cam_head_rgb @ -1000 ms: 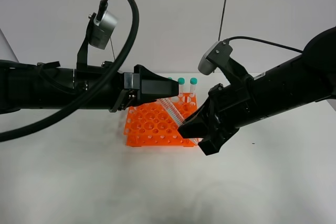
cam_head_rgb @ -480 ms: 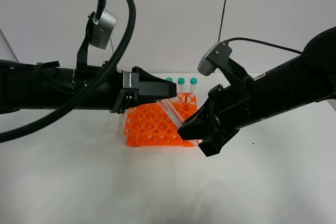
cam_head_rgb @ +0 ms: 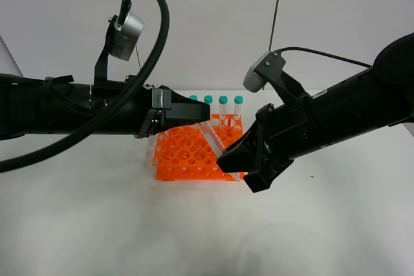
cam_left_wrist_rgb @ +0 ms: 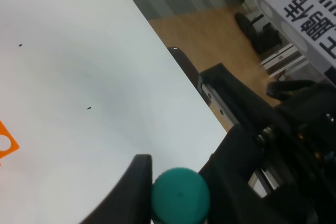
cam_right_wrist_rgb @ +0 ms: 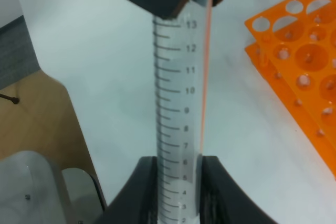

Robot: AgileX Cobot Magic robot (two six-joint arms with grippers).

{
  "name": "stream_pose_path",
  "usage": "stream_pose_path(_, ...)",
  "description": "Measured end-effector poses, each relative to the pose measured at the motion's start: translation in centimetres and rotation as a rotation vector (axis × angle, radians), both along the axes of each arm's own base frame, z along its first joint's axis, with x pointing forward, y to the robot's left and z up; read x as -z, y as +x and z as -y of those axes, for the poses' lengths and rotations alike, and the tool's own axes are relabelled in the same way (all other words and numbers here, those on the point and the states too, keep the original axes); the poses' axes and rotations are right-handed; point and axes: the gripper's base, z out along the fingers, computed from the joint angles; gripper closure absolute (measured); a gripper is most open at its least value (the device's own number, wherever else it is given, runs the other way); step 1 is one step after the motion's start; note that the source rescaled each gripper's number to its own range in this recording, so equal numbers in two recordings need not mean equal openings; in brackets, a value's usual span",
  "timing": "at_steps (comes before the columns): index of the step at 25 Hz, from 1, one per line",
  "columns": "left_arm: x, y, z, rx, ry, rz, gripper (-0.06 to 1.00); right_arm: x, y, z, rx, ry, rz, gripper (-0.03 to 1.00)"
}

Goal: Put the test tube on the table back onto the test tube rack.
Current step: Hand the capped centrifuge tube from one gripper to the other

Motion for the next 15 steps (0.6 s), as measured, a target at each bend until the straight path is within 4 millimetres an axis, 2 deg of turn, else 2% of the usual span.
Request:
stream_pose_path(5, -0.02, 0.01, 0.01, -0.001, -0.003, -0.001, 0.94, -0.02, 0.05, 0.00, 0.005, 0.002, 0.003, 0.94)
stream_pose_path(6, -0.03, -0.01, 0.02, 0.000, -0.005, -0.002, 0.94, -0.04, 0.07, -0.02, 0.008, 0.005, 0.003, 0.88)
stream_pose_path(7, -0.07, -0.07, 0.07, 0.008, -0.010, -0.003, 0.94, -0.08, 0.13, -0.04, 0.017, 0.011, 0.004, 0.77)
stream_pose_path(10, -0.13, -0.17, 0.14, 0.020, -0.019, -0.005, 0.94, -0.21, 0.30, -0.11, 0.051, 0.033, -0.005, 0.22)
stream_pose_path(12, -0.13, -0.17, 0.14, 0.020, -0.019, -0.005, 0.94, -0.21, 0.33, -0.10, 0.068, 0.037, -0.017, 0.07)
stream_pose_path(15, -0.13, -0.17, 0.14, 0.020, -0.019, -0.005, 0.94, -0.24, 0.21, -0.01, 0.087, 0.030, -0.050, -0.01)
